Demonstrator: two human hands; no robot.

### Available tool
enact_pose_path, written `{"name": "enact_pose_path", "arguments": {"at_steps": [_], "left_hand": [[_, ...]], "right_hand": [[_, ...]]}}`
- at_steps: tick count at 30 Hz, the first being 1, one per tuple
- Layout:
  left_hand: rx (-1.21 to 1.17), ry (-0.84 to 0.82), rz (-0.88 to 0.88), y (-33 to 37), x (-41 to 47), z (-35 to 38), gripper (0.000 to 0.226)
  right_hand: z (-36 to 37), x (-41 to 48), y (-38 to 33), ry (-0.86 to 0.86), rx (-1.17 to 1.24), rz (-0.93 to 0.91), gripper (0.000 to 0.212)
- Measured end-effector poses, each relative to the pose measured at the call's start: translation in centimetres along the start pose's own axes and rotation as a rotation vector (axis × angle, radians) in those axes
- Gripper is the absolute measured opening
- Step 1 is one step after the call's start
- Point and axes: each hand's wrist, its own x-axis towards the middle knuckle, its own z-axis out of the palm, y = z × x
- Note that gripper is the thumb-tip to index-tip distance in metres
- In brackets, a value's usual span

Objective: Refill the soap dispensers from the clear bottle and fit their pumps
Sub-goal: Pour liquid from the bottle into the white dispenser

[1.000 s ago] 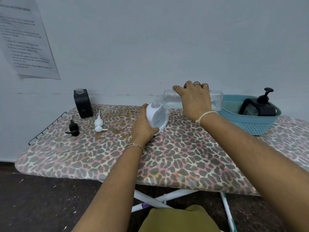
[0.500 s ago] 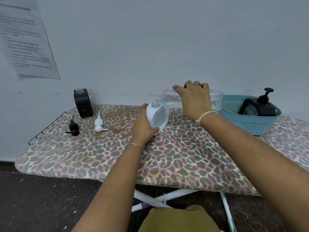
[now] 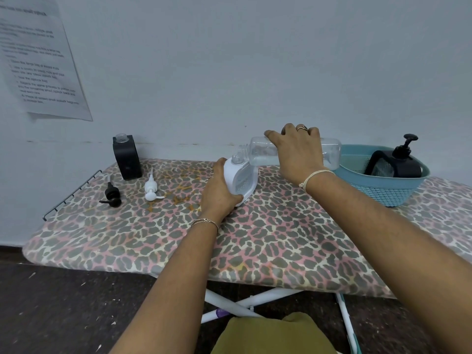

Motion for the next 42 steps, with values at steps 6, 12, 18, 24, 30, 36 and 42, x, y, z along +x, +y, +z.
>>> {"name": "enact_pose_path", "arguments": {"at_steps": [6,12,18,24,30,36,42], "left_hand": [[-0.003,0.005,-0.002,0.1,-0.1,-0.1,0.092],[-0.007,0.002,0.013,0.0,-0.1,-0.2,0.091],[-0.021,0.003,0.026,0.0,-0.2,-0.2,0.089],[-0.007,0.007,0.025,0.0,-0.2,-0.2,0.090],[-0.010,0.007,0.024,-0.1,-0.2,-0.2,0.090],[-0.027,0.008,0.031,-0.2,-0.2,-0.2,0.092],[-0.019,-0.008,0.051,-0.1,-0.4,-0.4,0.093]], "right_hand": [[0.6,-0.4,0.4,-0.045,0.080,0.034,0.065],[2.3,-1.0,1.4,-0.077,0.383,0.162,0.070],[2.9,-1.3,1.5,0.032,0.925,0.390,0.073],[5.0,-1.5,0.0,0.130,1.213,0.639,0.073],[7.2,-1.8,-1.4,0.241,1.159,0.741,0.067],[7.6,-1.8,-1.3,0.240,1.162,0.752,0.071],[6.7,-3.0,-2.4,0.252,1.167,0.812,0.090]]}}
